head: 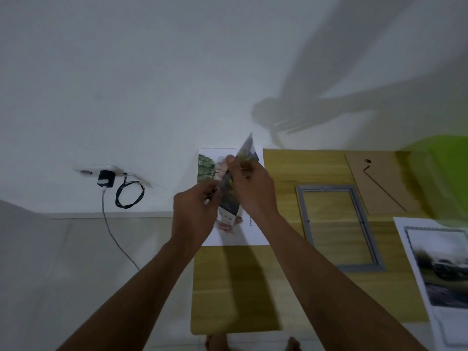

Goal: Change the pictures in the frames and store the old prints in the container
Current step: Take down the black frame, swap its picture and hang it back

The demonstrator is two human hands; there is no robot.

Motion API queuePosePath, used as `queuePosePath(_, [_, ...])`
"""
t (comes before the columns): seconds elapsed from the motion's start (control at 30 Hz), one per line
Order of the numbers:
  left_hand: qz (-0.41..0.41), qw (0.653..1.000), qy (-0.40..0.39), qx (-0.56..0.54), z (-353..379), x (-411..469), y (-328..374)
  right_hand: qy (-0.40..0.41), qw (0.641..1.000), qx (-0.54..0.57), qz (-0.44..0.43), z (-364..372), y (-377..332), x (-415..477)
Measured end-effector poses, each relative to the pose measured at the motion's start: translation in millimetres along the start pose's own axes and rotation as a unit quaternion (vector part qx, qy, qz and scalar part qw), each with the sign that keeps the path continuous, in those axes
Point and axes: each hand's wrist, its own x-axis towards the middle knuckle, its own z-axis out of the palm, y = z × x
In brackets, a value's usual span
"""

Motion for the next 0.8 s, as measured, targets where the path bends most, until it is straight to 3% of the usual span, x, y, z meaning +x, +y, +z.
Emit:
queuePosePath(0.17, [-0.036,0.995,-0.068,-0.066,10.8,-14.0,38.0,0.043,0.999,-0.013,0.009,-37.8,-19.7,3.8])
queuePosePath(0.27, [-0.021,0.999,-0.039,-0.023,19.9,-17.8,49.5,0.078,0.997,-0.001,0.001,-69.6,-13.0,-2.7])
queuePosePath(0.37, [-0.044,0.999,0.004,-0.032,28.9,-8.4,61.3,0.058,0.996,0.067,-0.004,-107.9,0.3,-12.1])
queuePosePath(0.53, [-0.184,0.961,-0.112,-0.173,50.4,1.1,77.1,0.029,0.992,0.125,0.015,-164.4,43.2,-26.0])
queuePosePath(0.8, [-0.170,0.958,-0.187,-0.136,123.3,-38.2,87.8,0.042,0.996,0.062,0.050,-208.1,147.9,-24.7])
